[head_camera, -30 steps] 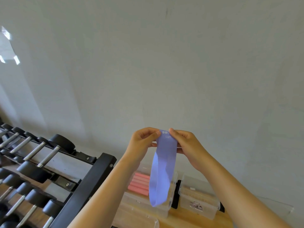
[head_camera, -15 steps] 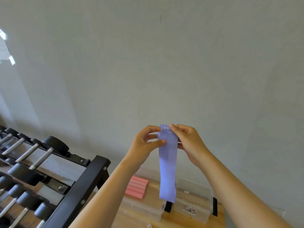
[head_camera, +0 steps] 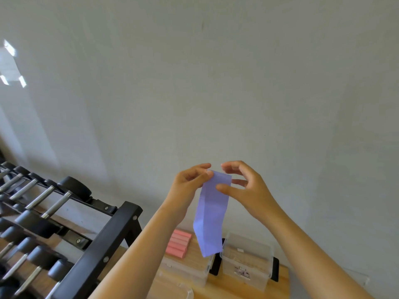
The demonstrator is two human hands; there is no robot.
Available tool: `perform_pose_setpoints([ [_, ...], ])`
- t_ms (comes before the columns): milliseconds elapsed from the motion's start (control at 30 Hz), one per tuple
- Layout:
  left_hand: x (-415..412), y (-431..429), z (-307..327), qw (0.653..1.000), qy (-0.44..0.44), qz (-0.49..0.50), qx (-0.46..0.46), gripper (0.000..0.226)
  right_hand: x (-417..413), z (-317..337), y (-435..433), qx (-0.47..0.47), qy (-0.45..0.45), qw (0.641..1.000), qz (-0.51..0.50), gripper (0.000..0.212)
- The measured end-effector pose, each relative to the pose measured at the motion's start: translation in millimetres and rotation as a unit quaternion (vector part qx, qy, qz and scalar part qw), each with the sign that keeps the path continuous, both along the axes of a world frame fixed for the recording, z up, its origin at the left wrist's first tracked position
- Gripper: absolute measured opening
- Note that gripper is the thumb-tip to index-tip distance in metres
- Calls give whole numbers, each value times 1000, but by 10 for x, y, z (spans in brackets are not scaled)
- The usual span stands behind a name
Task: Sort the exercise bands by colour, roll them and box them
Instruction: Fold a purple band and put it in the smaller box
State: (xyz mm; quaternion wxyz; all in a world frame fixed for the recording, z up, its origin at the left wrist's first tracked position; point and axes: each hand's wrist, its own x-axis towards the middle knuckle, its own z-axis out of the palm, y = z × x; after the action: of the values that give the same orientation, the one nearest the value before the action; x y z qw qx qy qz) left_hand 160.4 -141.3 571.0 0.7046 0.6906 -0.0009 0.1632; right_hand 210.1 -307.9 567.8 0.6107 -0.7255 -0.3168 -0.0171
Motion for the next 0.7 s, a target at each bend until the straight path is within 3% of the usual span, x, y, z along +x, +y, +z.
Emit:
perform_pose_setpoints([
  [133, -8, -96, 47, 1000, -7, -15, -9, 17, -6, -24, -41, 14, -58, 998, -13, 27],
  [333, -62, -163, 1, 997, 4, -42, -66, 33, 33, 48, -26, 34, -55, 997, -47, 28],
  [433, -72, -172, -79, 999, 17, -16, -35, 38, 32, 45, -4, 46, -44, 996, -54, 25],
  [700, -88, -208, -48, 999, -26, 30, 25, 15, 41, 12, -18, 43, -56, 996, -60, 16],
])
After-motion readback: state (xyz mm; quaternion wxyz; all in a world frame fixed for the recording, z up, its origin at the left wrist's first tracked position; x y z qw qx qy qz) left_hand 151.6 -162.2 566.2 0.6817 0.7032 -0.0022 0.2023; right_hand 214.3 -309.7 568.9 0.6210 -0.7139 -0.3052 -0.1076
